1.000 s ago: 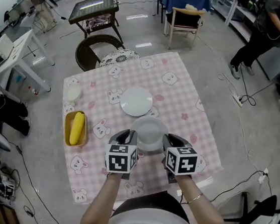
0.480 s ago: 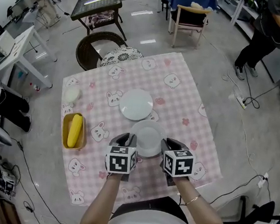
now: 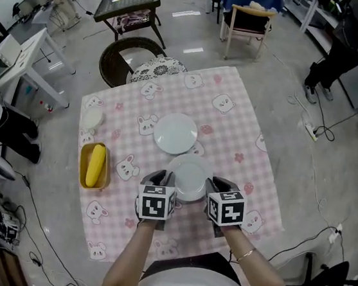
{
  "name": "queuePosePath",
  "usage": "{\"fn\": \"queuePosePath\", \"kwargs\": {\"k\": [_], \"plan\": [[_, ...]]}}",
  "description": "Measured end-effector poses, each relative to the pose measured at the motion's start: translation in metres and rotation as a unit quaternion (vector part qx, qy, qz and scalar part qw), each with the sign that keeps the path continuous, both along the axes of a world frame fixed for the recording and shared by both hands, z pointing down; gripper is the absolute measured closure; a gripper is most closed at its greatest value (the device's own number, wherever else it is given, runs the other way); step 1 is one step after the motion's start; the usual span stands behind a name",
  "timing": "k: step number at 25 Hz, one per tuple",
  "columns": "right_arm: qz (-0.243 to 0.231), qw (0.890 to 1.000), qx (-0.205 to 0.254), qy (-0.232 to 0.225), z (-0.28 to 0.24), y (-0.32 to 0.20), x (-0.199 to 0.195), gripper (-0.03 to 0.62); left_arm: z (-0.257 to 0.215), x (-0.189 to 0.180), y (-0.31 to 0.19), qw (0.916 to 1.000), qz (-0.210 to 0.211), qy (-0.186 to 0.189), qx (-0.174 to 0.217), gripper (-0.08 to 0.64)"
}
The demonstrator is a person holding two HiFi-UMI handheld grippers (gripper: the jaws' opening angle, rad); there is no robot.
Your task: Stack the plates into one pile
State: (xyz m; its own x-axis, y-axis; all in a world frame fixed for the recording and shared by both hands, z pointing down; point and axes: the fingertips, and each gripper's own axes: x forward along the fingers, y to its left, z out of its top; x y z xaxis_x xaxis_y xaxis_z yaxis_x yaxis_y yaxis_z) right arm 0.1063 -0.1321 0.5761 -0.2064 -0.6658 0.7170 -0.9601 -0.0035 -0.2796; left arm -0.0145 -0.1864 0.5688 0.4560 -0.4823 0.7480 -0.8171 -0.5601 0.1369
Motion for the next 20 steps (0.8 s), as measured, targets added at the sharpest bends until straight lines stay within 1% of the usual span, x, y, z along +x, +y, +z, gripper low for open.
{"fn": "queuePosePath", "kwargs": {"k": [10,16,20], "plan": [[-0.006,1.000,0.004,0.003,0.002,-0.003,0.000,0.515,0.003,-0.001,-0.001,1.0000,-0.007,-0.001,0.004,0.465],[0.002,1.000,0.012,-0.003,-0.002,0.000,0.000,0.511,-0.003,-0.004,0.000,0.9998,-0.009,0.013,0.013,0.449],[0.009,0.999,0.032,0.001,-0.012,-0.004,0.005,0.509,-0.013,-0.006,-0.004,0.9993,-0.016,0.022,0.024,0.448]]}}
